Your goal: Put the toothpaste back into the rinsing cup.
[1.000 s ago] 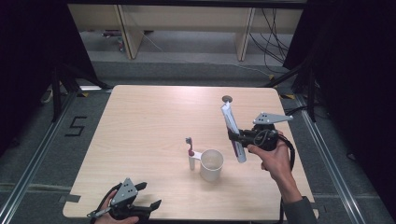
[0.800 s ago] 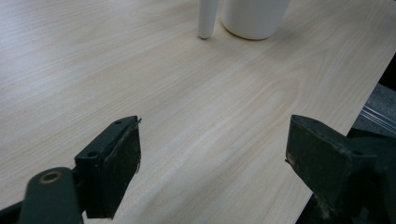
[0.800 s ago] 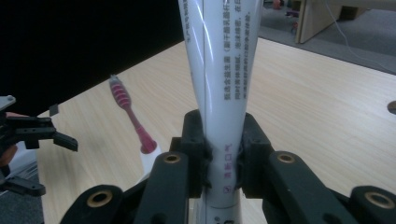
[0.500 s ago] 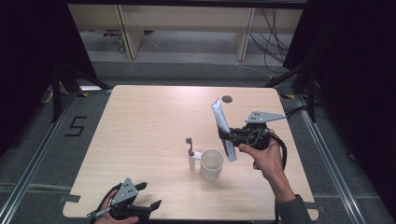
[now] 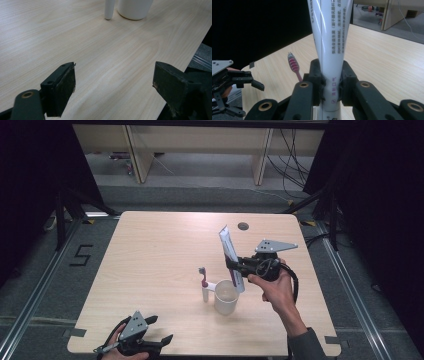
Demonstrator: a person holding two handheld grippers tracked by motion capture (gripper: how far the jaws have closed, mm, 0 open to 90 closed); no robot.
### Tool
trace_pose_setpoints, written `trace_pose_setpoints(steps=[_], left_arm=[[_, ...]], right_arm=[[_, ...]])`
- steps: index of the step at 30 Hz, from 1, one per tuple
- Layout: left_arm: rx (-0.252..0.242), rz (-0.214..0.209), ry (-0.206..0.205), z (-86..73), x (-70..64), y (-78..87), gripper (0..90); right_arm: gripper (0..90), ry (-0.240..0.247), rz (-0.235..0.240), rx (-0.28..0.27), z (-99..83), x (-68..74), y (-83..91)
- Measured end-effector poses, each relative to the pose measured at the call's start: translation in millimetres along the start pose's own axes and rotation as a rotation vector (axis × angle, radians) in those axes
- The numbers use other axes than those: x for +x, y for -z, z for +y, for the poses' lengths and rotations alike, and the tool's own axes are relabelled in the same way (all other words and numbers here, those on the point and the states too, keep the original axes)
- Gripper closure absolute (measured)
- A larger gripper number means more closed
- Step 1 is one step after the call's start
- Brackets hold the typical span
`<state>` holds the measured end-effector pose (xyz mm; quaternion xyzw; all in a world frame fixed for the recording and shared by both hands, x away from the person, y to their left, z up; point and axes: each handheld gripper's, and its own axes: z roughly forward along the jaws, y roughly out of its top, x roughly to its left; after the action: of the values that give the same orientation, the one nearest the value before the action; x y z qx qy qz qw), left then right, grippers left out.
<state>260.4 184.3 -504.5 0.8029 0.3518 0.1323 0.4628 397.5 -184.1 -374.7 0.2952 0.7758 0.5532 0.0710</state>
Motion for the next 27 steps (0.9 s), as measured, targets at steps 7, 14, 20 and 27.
trace_pose_setpoints(steps=[7, 14, 20, 27], left_arm=[[0.0, -0.005, -0.006, -0.1, 0.0, -0.7, 18.1], [0.007, -0.009, -0.01, -0.6, 0.0, -0.8, 18.0], [-0.003, -0.009, -0.006, -0.7, 0.0, -1.4, 18.1], [-0.001, -0.008, -0.006, -0.4, 0.0, -1.6, 18.2]], right_arm=[[76.2, -0.026, 0.011, -0.018, -3.9, 4.0, -6.9], [76.2, 0.003, 0.007, -0.006, -14.1, 4.9, -16.9], [76.2, -0.008, 0.015, 0.005, -25.3, 4.0, -23.8], [76.1, -0.003, 0.025, 0.005, -36.8, 4.7, -28.8]])
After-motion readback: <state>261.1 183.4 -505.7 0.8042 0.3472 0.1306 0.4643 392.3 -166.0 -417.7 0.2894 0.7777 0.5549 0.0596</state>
